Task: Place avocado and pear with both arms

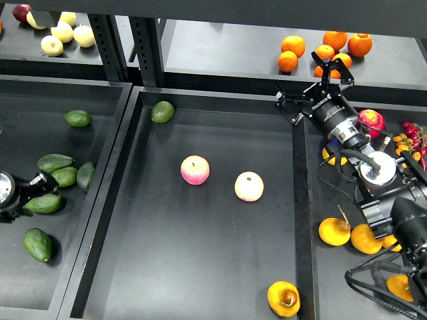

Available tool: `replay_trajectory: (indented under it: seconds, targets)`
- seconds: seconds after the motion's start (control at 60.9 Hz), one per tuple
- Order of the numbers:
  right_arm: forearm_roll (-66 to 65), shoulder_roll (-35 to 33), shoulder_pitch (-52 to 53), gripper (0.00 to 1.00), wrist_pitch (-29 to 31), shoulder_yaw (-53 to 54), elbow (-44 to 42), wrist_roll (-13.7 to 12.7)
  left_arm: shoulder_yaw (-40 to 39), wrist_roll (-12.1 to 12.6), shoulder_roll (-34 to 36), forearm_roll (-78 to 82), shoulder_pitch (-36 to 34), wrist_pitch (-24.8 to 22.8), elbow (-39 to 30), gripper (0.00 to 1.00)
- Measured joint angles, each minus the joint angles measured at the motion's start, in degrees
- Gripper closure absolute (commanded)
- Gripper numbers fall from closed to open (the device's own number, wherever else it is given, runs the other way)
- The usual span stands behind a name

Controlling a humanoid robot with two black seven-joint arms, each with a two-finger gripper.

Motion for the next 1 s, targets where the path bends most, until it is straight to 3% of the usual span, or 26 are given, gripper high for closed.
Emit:
replay_trajectory:
  seconds: [0.296, 0.657, 1.001]
  targets:
    - [0.0, 0.0, 0.0, 0.0, 0.0, 0.0, -0.01, 0.0, -2.66, 0.0, 0.64, -5.32, -3.42, 0.0, -1.01, 0.05]
    - [0.0, 0.0, 0.01, 0.0, 0.0, -0.09, 0.03, 0.0, -15.45, 0.0, -2.72, -16.09, -3.97, 0.01, -1.93, 0.06]
    - [0.0, 0.0, 0.02, 0.01, 0.0, -0.15, 0.09, 0.0, -28.66, 0.0, -10.51, -23.07, -3.73, 0.01, -4.19, 0.06]
